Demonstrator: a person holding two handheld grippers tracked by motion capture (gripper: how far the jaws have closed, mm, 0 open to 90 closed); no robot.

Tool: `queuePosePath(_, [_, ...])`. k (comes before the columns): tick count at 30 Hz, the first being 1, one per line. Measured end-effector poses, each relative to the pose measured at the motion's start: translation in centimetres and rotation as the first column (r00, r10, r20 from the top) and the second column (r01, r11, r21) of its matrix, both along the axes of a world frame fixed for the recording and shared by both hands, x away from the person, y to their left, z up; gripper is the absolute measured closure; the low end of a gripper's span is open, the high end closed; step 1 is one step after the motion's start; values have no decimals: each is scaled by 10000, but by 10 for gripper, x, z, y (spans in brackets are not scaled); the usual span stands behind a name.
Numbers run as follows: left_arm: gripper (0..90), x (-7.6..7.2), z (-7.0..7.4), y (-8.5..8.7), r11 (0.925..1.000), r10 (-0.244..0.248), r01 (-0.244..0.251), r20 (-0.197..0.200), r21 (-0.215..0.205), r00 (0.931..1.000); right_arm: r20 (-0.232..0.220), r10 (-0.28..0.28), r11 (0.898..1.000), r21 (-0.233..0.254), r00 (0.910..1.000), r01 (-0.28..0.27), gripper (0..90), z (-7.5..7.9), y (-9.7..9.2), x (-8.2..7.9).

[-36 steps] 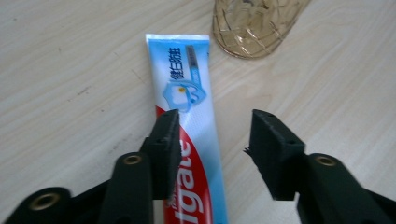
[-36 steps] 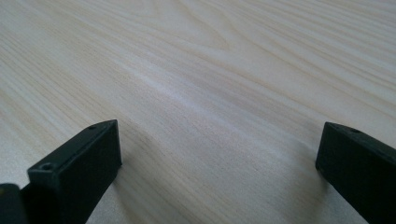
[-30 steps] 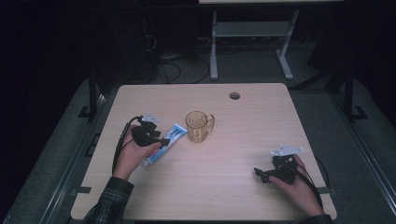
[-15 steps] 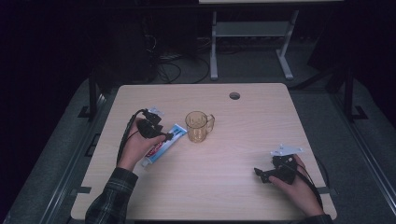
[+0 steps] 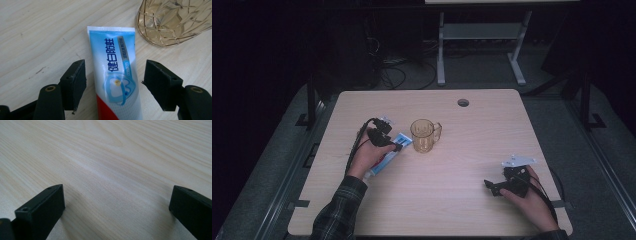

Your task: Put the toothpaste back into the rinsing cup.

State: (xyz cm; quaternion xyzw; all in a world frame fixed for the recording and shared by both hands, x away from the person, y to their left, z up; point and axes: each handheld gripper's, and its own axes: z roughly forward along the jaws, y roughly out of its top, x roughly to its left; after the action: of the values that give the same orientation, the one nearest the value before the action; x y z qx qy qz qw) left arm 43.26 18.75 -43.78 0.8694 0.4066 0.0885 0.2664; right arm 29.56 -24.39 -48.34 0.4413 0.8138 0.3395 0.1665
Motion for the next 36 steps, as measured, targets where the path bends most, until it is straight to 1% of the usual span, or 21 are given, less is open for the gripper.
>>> queuePosePath(3, [334,1,-3,-4,10000,13,-13,-12,89,10000,0,0,10000,0,10000,0,0,0,0,0])
queuePosePath(5, [334,2,-6,-6,9997,-49,49,-33,229,10000,1,0,10000,0,10000,0,0,0,0,0])
queuePosePath(6, [334,3,-8,-7,9993,-36,37,-22,384,10000,2,2,10000,-1,10000,-2,0,0,0,0])
queuePosePath(8, [334,3,-10,-9,9991,-46,48,-40,418,10000,1,0,10000,-2,10000,0,0,0,0,0])
queuePosePath(9, [334,3,-10,-9,9991,-46,48,-40,418,10000,1,0,10000,-2,10000,0,0,0,0,0])
queuePosePath(10, [334,4,-12,-10,9983,-50,51,-35,576,10000,0,0,10000,-2,10000,0,0,0,0,0])
queuePosePath(13, [335,4,-13,-11,9978,-72,73,-21,664,10000,-1,0,10000,-3,10000,0,0,0,0,0])
queuePosePath(14, [336,3,-13,-12,9966,-113,109,46,811,9999,2,1,10000,-2,10000,-1,0,0,0,0])
queuePosePath(18, [336,3,-13,-13,9957,-174,161,137,910,9998,2,1,10000,-1,10000,-1,0,0,0,0])
queuePosePath(20, [343,3,-13,-14,9952,-237,220,173,956,9996,1,1,10000,-3,10000,-1,0,0,0,0])
queuePosePath(21, [375,2,-12,-15,9946,-292,270,208,997,9994,0,0,10000,-1,10000,0,0,0,0,0])
queuePosePath(23, [408,1,-12,-17,9939,-352,322,269,1052,9990,0,-1,10000,-1,10000,1,0,0,0,0])
queuePosePath(24, [411,1,-11,-17,9933,-356,322,293,1108,9989,0,-1,10000,0,10000,1,0,0,0,0])
queuePosePath(27, [435,0,-11,-18,9934,-366,335,262,1097,9990,-1,-2,10000,-1,10000,2,0,0,0,0])
queuePosePath(28, [442,0,-11,-17,9942,-387,364,213,1012,9990,0,-2,10000,-1,10000,2,0,0,0,0])
queuePosePath(29, [451,0,-11,-17,9942,-387,364,213,1012,9990,0,-2,10000,-1,10000,2,0,0,0,0])
queuePosePath(30, [471,0,-11,-16,9960,-374,363,114,821,9992,-1,-3,10000,0,10000,3,0,0,0,0])
queuePosePath(33, [502,0,-11,-15,9964,-337,326,131,783,9993,1,-3,10000,-2,10000,3,0,0,0,0])
queuePosePath(36, [542,0,-10,-16,9958,-357,348,88,848,9993,1,-2,10000,-1,10000,2,0,0,0,0])
